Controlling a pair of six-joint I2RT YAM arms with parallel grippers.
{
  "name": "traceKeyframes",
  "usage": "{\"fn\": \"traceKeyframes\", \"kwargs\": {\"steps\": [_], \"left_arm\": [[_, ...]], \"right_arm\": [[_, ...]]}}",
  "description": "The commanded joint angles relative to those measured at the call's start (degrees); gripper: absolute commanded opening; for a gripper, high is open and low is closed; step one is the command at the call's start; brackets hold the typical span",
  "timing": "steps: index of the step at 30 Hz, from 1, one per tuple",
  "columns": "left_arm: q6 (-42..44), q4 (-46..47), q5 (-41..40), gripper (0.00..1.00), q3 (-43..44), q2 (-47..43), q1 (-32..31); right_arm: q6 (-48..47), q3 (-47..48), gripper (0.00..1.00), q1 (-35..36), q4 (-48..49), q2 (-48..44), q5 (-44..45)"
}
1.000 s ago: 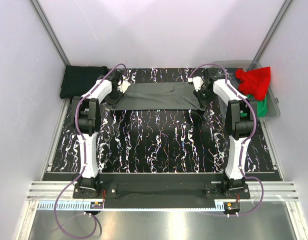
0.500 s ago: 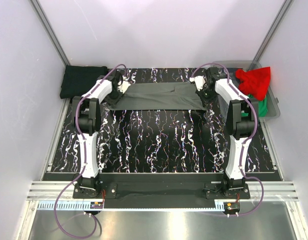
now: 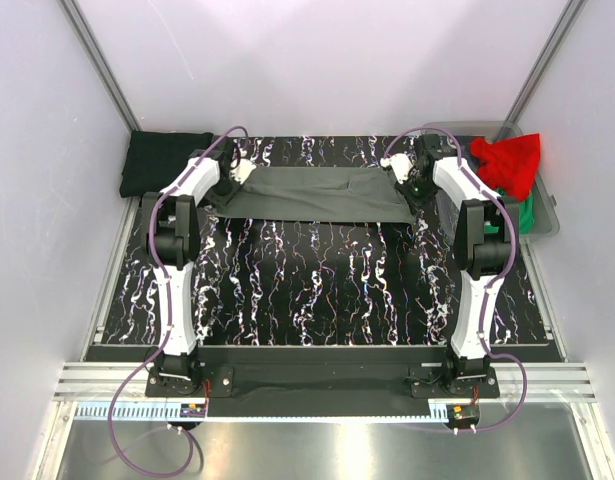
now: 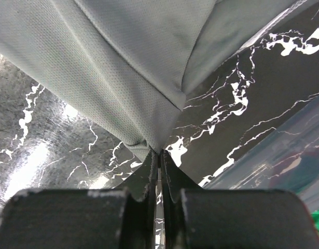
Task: Fold and stack the t-shirts
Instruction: Fold the tshirt
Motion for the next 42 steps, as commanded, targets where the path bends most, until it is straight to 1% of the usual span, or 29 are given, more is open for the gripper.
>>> {"fn": "traceKeyframes", "kwargs": {"steps": [1,3,7,8,10,12,13,18,23,25,26,29,31,42], "left_arm": [[1.1,1.1,-2.0,0.31,2.3,-0.2,0.7],[1.2,1.1,-1.9,0.31,2.1,-0.6,0.7],[1.2,1.2,-1.4,0.31,2.1,-1.6,0.7],[1.1,1.1,-0.9,0.31,2.1,-1.9,0.7],[1.3,1.1,1.1,0.33,1.9,-3.7,0.7],[1.3,1.1,2.5,0.35,1.3,-6.5,0.5],[1.7,1.1,3.0,0.36,0.9,-7.7,0.5],[3.3,1.3,3.9,0.38,-2.4,-12.4,0.3],[7.0,1.7,3.6,0.39,-6.5,-12.9,0.2],[9.3,1.8,3.9,0.41,-7.9,-12.6,0.3],[10.0,1.6,4.1,0.43,-8.3,-12.3,0.2],[12.7,1.6,5.0,0.48,-8.2,-11.5,0.2],[14.3,1.6,5.5,0.49,-8.1,-11.1,0.0],[16.1,-0.2,6.1,0.5,-6.3,-6.8,-4.3]], "right_arm": [[-2.3,2.1,0.08,-0.2,-1.1,-4.1,1.3],[-2.4,2.0,0.08,-0.1,-0.9,-4.3,1.4],[-2.4,1.8,0.12,-0.1,-1.0,-4.9,1.4],[-2.2,1.9,0.2,-0.1,-1.0,-5.5,0.8],[-1.8,2.0,0.25,-0.1,-1.1,-6.3,0.2],[-1.4,2.5,0.32,-0.1,-1.1,-7.6,0.0],[-1.4,2.6,0.33,-0.1,-1.1,-8.1,0.1],[-1.4,0.9,0.36,-0.1,-1.8,-11.3,-1.1],[1.2,-0.5,0.36,0.0,-2.5,-11.4,-5.0],[3.7,1.2,0.36,0.0,-3.7,-10.3,-6.5],[4.3,2.0,0.36,0.0,-4.4,-9.2,-8.0],[6.3,3.9,0.36,0.0,-5.6,-8.2,-10.0],[7.1,4.5,0.36,0.0,-5.6,-8.1,-10.9],[8.5,4.8,0.36,0.3,-6.1,-7.9,-12.4]]}}
